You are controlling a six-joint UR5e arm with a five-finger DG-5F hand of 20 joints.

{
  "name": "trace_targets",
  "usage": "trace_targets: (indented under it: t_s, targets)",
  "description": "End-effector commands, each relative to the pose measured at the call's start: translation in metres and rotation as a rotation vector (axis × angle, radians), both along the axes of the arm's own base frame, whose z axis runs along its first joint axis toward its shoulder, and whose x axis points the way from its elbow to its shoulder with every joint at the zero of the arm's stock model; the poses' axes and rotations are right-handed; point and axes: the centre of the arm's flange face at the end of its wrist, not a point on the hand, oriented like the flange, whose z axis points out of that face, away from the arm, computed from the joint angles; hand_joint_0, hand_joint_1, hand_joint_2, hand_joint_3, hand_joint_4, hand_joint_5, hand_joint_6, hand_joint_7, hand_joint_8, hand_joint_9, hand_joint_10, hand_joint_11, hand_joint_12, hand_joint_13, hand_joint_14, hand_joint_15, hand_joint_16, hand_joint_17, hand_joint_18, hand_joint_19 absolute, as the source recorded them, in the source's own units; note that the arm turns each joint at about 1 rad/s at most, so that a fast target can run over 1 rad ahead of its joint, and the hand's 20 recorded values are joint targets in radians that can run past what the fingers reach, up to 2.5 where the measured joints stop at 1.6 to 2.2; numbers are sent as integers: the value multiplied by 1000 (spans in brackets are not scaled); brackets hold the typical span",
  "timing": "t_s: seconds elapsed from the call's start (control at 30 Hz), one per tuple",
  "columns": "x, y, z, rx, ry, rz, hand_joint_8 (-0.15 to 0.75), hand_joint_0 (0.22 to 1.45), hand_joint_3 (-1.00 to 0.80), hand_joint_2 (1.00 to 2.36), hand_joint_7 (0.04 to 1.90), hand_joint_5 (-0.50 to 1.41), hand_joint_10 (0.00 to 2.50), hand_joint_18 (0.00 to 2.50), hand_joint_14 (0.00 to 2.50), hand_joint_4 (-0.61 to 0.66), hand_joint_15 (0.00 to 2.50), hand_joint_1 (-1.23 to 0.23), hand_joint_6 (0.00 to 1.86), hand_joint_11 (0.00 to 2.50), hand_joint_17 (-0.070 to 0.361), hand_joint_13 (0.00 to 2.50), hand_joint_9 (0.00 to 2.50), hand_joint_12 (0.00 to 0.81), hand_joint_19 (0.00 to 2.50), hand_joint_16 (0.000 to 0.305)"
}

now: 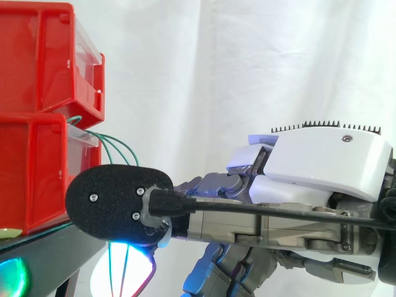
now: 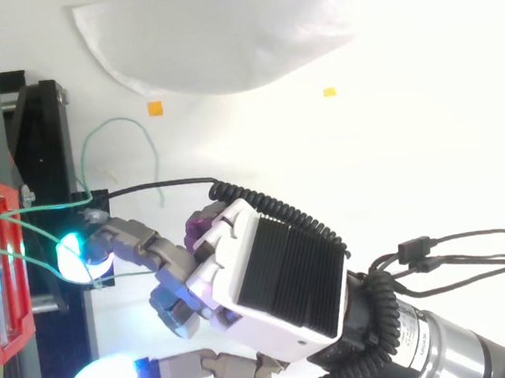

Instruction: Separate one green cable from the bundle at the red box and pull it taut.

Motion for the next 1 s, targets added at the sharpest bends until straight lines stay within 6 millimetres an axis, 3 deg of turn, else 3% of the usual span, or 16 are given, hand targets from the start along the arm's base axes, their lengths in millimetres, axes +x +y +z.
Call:
trace_targets:
  t_s: [0.0,0.1,0.27,0.37,0.7,0.97]
  targets:
    - [1,-4,-1,-15,10,14,403,400,-500,1000,857,-137,20,1165,55,338,1492,-399,503,1408,175,1530,1466,483,979,78]
    - [-1,-6,-4,-28,30,29,402,402,-500,1000,860,-138,21,1164,54,338,1488,-397,503,1422,175,1531,1465,484,987,78]
    - [-13,-11,-25,-26,76,31,402,401,-500,1000,857,-138,20,1170,54,341,1491,-397,504,1412,175,1532,1466,485,988,78]
    - [-23,-14,-37,63,55,36,402,402,-500,1000,861,-138,21,1172,52,341,1493,-395,503,1421,175,1533,1465,485,987,78]
    - [-37,-26,-33,148,114,32,396,403,-500,1000,856,-137,22,1173,46,335,1482,-394,503,1420,174,1536,1464,485,987,78]
    - [-43,-56,-29,270,103,11,400,403,-500,1000,857,-137,20,1176,50,338,1492,-395,503,1410,174,1533,1466,477,985,77]
